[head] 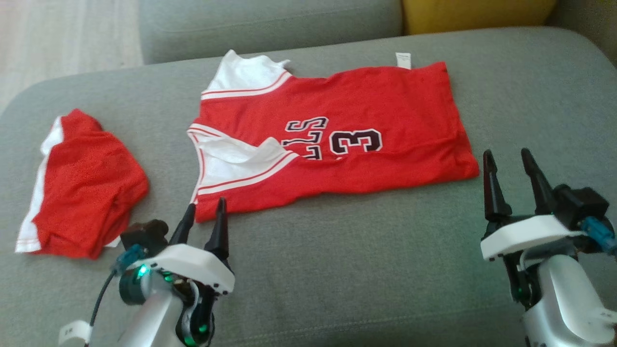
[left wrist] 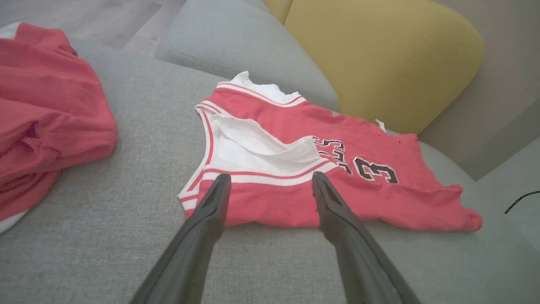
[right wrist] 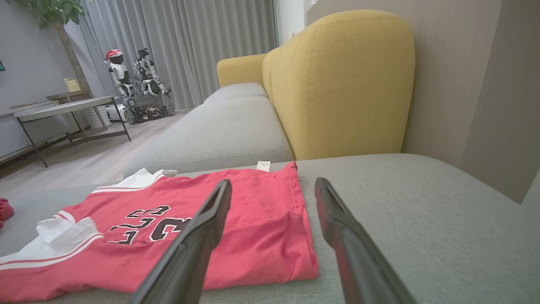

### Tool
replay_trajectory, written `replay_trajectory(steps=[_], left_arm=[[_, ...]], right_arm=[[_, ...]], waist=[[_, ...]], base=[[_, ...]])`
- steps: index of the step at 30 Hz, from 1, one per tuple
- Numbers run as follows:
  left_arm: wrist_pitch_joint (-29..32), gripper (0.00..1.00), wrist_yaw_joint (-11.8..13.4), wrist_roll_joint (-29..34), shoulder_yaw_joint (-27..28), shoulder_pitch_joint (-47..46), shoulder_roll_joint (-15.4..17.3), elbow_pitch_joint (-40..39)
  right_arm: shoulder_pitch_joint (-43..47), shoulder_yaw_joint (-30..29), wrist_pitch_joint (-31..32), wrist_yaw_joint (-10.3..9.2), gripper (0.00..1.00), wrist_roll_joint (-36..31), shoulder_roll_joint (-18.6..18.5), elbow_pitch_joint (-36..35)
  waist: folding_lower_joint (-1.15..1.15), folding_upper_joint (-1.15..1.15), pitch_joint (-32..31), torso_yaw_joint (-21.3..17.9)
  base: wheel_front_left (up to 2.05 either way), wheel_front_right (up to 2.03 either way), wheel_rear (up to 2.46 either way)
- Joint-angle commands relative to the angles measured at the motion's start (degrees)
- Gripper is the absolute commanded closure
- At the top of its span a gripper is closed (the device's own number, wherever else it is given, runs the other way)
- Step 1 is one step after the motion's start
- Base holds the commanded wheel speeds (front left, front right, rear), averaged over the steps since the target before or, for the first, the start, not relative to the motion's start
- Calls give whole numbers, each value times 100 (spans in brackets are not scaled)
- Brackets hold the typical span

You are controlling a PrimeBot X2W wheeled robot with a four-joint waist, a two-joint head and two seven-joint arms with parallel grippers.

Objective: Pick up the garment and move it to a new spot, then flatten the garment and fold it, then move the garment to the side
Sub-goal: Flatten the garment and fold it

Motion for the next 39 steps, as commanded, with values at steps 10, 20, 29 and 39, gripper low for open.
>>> replay_trajectory(steps=[10, 20, 29, 39], left_arm=[[23, 0, 452, 131, 386, -1004, 202, 1219], [448, 0, 296, 206, 154, -1399, 214, 2207], [240, 100, -169, 112, 79, -1589, 102, 2244], [-62, 100, -176, 320, 254, -1531, 117, 1156]], right_arm=[[-44, 188, 236, -4, 0, -105, 161, -781], [-28, 178, 277, -4, 0, -151, 203, -1029], [-77, 8, 484, -4, 0, -122, 221, -807], [-573, -506, 1036, -4, 0, -80, 261, 292]], waist=[[0, 0, 303, -446], [0, 0, 499, -567], [0, 0, 470, -376], [0, 0, 580, -78]], base=[[0, 0, 0], [0, 0, 0], [0, 0, 0], [0, 0, 0]])
